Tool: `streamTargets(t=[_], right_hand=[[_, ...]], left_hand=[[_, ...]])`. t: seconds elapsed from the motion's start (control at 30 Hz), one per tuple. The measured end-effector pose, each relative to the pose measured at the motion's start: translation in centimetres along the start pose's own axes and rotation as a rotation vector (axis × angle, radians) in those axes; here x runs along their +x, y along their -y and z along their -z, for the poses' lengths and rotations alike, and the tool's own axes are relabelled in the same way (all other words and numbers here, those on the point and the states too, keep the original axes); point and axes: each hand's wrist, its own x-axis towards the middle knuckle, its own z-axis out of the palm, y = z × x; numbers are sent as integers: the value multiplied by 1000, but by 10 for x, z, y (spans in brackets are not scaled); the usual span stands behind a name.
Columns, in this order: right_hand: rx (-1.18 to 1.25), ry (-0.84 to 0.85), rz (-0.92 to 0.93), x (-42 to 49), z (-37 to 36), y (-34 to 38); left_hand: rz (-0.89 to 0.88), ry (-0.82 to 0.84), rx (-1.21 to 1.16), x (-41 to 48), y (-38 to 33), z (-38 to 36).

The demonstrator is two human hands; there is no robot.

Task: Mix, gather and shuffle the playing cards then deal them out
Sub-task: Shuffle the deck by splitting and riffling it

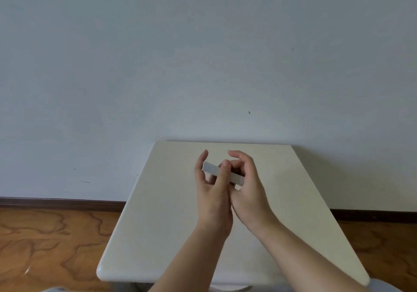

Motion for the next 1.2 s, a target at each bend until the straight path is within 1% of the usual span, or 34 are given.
streamTargets(t=[0.07, 0.1, 0.2, 0.27, 0.3, 0.33, 0.4, 0.43, 0.53, 0.63, 0.7, 0.83, 0.9, 1.0, 1.03, 1.07, 1.1, 1.13, 1.2], right_hand=[[66, 97, -50, 0, 4, 17], [65, 132, -117, 0, 7, 25], [39, 171, -414, 5, 14, 46], [116, 314, -597, 8, 23, 55], [157, 401, -658, 9, 27, 60], [169, 476, -677, 9, 30, 63], [95, 568, -597, 8, 32, 64], [43, 589, -537, 7, 31, 66], [-62, 631, -421, 3, 31, 66], [-206, 545, -340, 1, 30, 67], [-222, 503, -309, 0, 28, 68], [-231, 505, -296, 1, 23, 77], [-240, 503, -319, 4, 23, 84], [-396, 543, -346, 6, 32, 95], [-449, 522, -333, 7, 36, 98], [-479, 480, -316, 8, 41, 101], [-484, 425, -300, 10, 43, 104], [-482, 373, -282, 12, 41, 106], [-564, 341, -243, 13, 32, 107]], left_hand=[[-68, 10, 34, -2, -13, 3], [-108, 13, 70, -3, -19, 5], [-254, 71, 243, -6, -36, 15], [-330, 147, 383, -9, -47, 21], [-353, 192, 456, -11, -51, 23], [-368, 231, 520, -12, -54, 25], [-383, 280, 582, -15, -58, 28], [-378, 285, 568, -16, -59, 28], [-322, 245, 418, -20, -63, 29], [-240, 200, 261, -22, -62, 28], [-177, 193, 184, -22, -62, 27], [-115, 204, 75, -20, -59, 26], [-81, 113, -43, -17, -57, 22], [9, -161, -446, -2, -67, 30], [11, -236, -586, 2, -74, 36], [14, -274, -685, 4, -80, 42], [24, -277, -708, 4, -82, 46], [50, -248, -669, 1, -81, 45], [115, -70, -534, -9, -69, 32]])
